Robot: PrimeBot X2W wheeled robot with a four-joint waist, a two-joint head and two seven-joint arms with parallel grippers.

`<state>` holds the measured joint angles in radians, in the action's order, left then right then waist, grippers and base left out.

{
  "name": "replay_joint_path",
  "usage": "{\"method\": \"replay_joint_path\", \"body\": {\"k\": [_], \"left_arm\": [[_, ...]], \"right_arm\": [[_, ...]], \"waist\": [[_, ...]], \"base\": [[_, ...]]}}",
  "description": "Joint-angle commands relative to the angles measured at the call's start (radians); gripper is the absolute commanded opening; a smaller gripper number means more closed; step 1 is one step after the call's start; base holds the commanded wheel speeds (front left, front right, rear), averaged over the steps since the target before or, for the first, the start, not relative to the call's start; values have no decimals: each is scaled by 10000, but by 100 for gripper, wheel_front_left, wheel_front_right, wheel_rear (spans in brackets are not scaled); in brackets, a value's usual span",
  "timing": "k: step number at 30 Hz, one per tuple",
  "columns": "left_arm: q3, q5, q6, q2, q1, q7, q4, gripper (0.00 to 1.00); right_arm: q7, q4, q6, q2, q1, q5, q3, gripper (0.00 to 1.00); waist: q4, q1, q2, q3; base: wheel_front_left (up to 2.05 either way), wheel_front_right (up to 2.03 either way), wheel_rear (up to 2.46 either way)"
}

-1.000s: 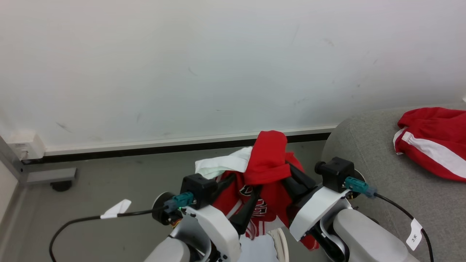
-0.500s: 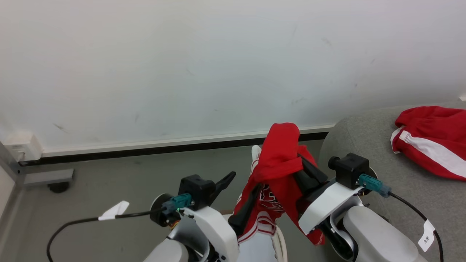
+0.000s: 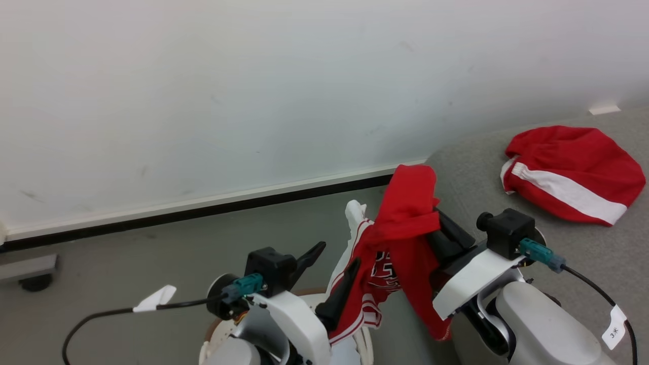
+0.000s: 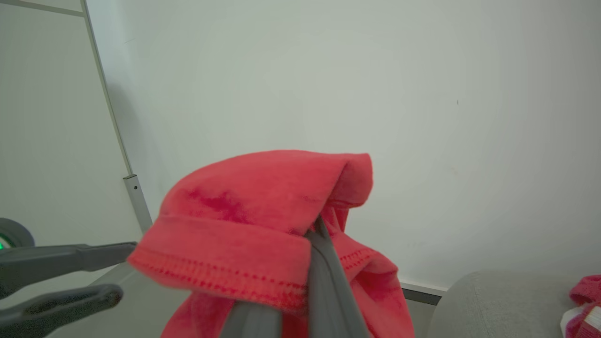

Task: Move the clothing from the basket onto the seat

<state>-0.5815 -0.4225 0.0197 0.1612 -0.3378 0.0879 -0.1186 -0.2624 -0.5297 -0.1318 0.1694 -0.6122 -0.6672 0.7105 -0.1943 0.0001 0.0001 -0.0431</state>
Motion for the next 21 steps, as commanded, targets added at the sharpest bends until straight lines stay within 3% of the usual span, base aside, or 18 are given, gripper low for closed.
{"method": "replay_joint_path", "body": {"k": [1, 13, 21], "left_arm": [[-6, -39, -19, 23, 124, -59, 25, 100], [-335, 220, 19, -53, -106, -207, 115, 100], [-738, 557, 234, -48, -690, -99, 406, 100]], "right_arm": [[-34, 62, 22, 135, 71, 114, -60, 0], [-34, 666, 22, 926, 130, 387, -667, 0], [-33, 1341, 22, 1157, 182, 644, -1686, 0]], "waist": [[-434, -1, -1, 141], [-2128, -1, -1, 882], [-2274, -1, -1, 1967]], "base": [[0, 0, 0], [0, 0, 0], [0, 0, 0]]}}
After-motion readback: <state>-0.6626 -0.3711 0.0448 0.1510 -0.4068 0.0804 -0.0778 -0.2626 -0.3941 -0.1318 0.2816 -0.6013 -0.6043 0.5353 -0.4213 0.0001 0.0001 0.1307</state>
